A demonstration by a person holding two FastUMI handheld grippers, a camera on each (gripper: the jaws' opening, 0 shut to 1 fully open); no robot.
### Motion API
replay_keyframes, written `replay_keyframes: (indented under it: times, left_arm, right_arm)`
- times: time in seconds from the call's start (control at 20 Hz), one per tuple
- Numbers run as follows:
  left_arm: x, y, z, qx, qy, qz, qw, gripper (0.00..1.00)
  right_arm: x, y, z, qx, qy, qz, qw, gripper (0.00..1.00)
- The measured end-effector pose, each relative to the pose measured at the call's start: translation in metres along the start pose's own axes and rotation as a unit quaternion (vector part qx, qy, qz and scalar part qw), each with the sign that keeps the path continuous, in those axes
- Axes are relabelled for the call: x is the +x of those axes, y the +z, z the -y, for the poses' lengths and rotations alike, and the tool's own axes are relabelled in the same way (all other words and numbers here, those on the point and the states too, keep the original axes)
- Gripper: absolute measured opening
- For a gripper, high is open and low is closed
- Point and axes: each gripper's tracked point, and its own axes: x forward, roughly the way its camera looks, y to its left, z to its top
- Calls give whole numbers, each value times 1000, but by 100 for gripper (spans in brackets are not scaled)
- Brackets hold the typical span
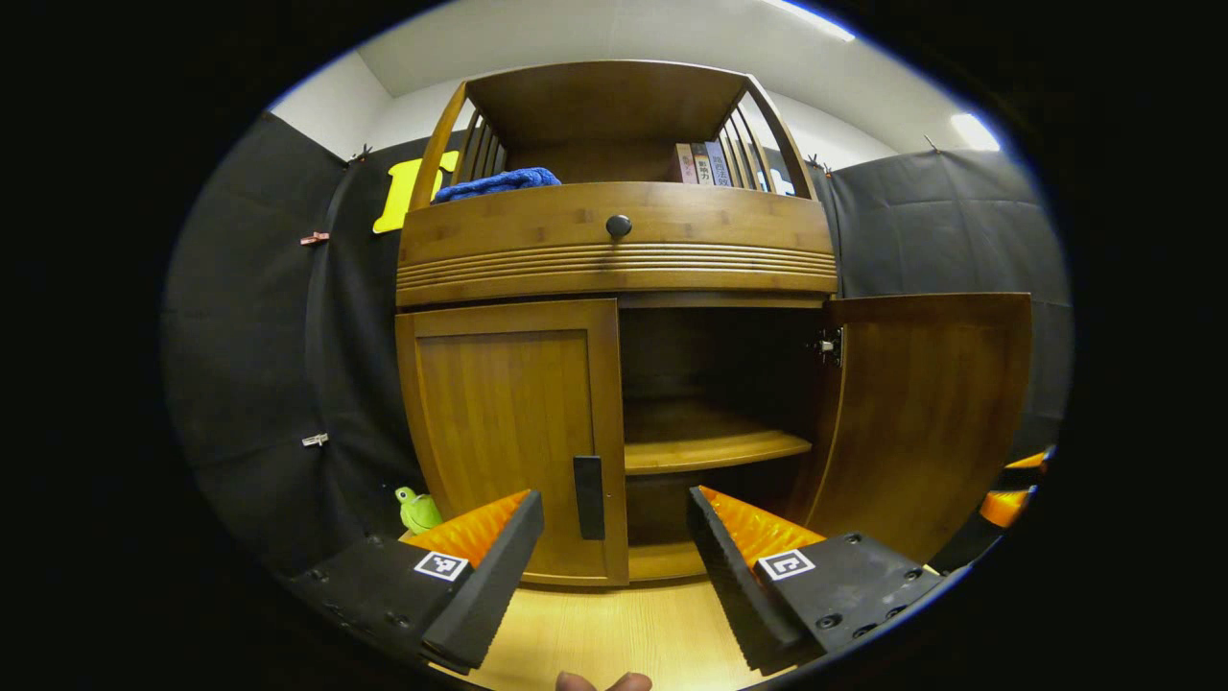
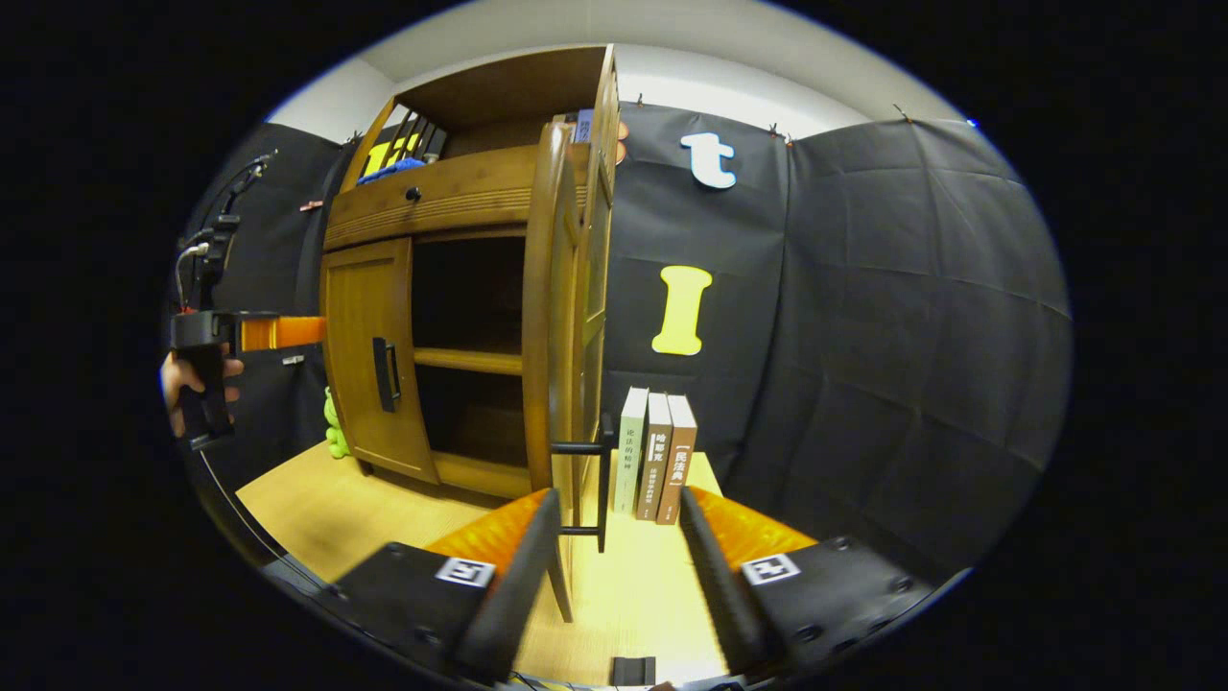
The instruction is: Open the right door of the double-door shoe cabinet with the right hand, and open the left door with the left hand.
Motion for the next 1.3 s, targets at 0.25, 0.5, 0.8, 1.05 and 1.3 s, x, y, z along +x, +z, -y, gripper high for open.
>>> replay_keyframes:
  times: [0.25,0.5,0.8,1.05,1.3]
  left_arm:
    - [54,-16,-5,21,-3,-3,1000,93]
    - [119,-49,-20,-3,16,-26,1000,87]
    - [168,-73,-35,1,23,-44,999,63]
    - [177,-73,-34,-11,23,-44,999,39]
    - [176,-74,-34,-11,3,-52,999,34]
  right_arm:
    - [3,12,17,50,-75,30,995,97]
    - [-5,12,52,-2,-119,27,993,95]
    - [-9,15,77,24,-168,28,985,98]
    - [-9,13,83,30,-182,21,983,95]
    - [-22,21,68,27,-177,30,983,96]
